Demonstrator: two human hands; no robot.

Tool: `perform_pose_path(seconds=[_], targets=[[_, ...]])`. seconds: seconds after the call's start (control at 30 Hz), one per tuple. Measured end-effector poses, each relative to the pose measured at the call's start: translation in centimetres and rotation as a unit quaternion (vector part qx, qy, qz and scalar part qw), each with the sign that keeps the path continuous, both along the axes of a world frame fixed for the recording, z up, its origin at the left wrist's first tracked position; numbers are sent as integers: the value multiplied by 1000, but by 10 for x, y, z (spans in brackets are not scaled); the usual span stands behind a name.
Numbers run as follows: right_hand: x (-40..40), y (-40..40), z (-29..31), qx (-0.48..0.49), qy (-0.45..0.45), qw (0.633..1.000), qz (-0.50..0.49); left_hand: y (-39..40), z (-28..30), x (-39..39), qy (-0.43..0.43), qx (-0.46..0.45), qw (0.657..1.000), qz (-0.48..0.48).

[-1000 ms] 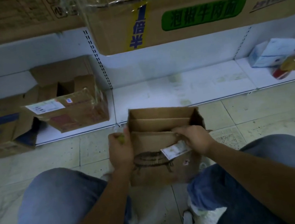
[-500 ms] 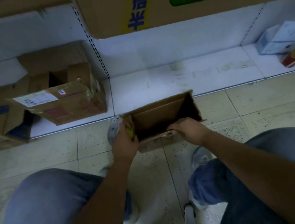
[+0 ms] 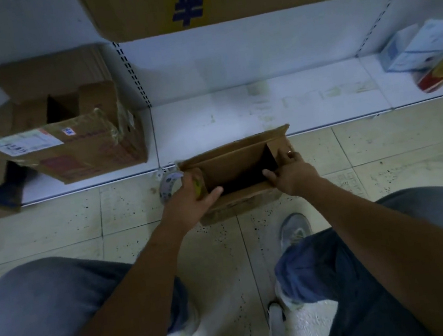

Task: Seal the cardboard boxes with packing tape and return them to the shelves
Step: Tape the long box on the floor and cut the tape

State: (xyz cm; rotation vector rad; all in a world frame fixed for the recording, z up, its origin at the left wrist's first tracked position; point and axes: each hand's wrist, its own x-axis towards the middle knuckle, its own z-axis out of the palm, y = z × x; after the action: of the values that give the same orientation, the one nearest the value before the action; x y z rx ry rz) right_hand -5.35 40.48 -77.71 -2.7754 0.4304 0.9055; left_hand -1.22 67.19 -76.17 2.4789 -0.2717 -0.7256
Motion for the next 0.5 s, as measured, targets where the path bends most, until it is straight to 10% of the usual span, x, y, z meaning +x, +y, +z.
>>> perform_pose_path(seconds=[0.23, 0.33, 0.5], targets=[[7, -18, 21, 159, -61, 985, 25, 9, 2, 13, -16, 64, 992, -107], [10, -20, 14, 98, -192, 976, 23, 8, 0, 15, -27, 84, 991, -102], [27, -26, 14, 29, -131, 986, 98, 7, 1, 15, -47, 52, 996, -55]])
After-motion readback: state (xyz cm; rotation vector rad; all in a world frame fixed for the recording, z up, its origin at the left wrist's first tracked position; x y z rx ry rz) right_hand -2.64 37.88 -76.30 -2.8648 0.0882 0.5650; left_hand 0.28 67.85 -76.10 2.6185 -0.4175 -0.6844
